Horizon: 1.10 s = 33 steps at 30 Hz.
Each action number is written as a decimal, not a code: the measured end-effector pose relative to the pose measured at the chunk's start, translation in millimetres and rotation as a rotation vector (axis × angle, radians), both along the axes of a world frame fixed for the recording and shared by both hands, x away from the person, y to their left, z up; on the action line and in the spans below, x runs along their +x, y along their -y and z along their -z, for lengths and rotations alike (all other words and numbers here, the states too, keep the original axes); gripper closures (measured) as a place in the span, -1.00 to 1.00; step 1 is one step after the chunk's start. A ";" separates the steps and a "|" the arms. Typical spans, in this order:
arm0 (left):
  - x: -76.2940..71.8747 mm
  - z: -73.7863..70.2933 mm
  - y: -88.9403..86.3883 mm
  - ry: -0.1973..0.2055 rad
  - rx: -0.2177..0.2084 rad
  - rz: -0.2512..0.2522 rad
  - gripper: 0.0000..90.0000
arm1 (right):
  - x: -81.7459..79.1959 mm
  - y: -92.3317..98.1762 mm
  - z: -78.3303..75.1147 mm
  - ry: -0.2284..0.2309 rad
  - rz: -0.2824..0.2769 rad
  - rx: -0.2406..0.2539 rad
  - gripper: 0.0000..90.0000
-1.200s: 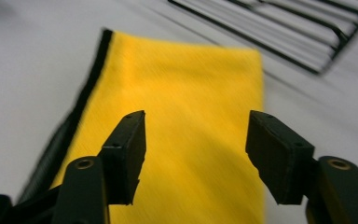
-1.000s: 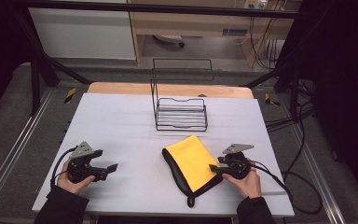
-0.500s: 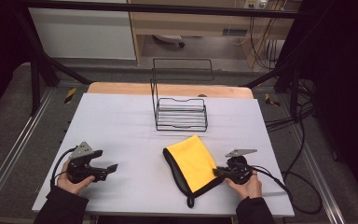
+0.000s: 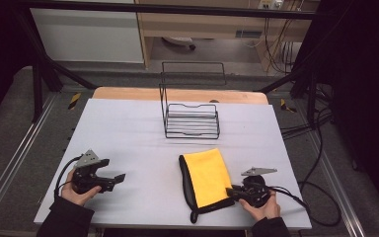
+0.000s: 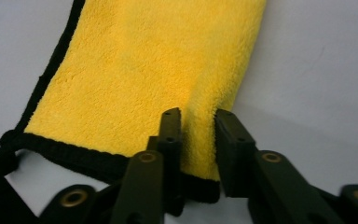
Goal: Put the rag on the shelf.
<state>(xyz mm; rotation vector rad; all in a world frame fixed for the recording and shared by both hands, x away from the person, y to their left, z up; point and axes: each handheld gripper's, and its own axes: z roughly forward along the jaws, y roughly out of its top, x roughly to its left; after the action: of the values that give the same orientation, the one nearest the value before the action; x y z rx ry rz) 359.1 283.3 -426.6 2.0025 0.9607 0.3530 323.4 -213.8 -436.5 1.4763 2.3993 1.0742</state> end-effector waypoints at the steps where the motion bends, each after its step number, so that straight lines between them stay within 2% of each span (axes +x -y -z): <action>1: 0.1 -0.2 0.7 -0.002 0.000 0.000 -0.76 | 0.6 1.2 -1.0 0.023 -0.006 -0.004 0.35; 4: 1.2 -0.1 4.4 -0.008 -0.001 0.000 -0.78 | 4.6 6.5 -5.2 0.103 -0.030 -0.010 0.15; 6: 2.3 -0.9 8.9 -0.009 0.010 0.002 -0.82 | 8.9 10.0 -8.4 0.158 -0.040 -0.004 -0.06; 10: 3.8 -4.0 18.5 -0.009 -0.001 -0.002 -0.86 | 21.6 15.7 -13.1 0.225 -0.054 0.021 -0.34; 13: 7.6 -9.9 30.6 -0.014 -0.008 -0.008 -0.86 | 29.4 17.1 -13.7 0.239 -0.062 0.035 -0.48; 15: 10.6 -15.0 39.4 -0.008 -0.006 -0.007 -0.86 | 34.3 17.5 -12.7 0.257 -0.074 0.025 -0.63; 19: 17.3 -21.4 63.2 -0.020 -0.018 0.015 -0.85 | 38.9 18.1 -10.1 0.241 -0.080 0.032 -0.78; 21: 20.9 -23.0 73.6 -0.018 -0.005 0.028 -0.85 | 38.9 18.1 -8.7 0.233 -0.079 0.033 -0.80; 27: 34.6 -26.3 110.0 -0.026 0.008 0.052 -0.81 | 36.4 17.2 -7.5 0.251 -0.087 0.014 -0.92; 30: 40.5 -26.7 127.2 -0.038 0.000 0.060 -0.78 | 35.6 16.0 -6.5 0.242 -0.082 0.008 -0.93; 33: 46.8 -25.9 143.5 -0.052 0.022 0.059 -0.75 | 35.2 15.9 -6.2 0.244 -0.085 0.005 -0.92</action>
<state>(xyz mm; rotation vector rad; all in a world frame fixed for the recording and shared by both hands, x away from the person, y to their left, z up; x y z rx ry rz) 405.8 139.8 -400.7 2.0639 0.9316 0.2814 358.6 -229.7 -430.3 1.1763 2.3072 1.2022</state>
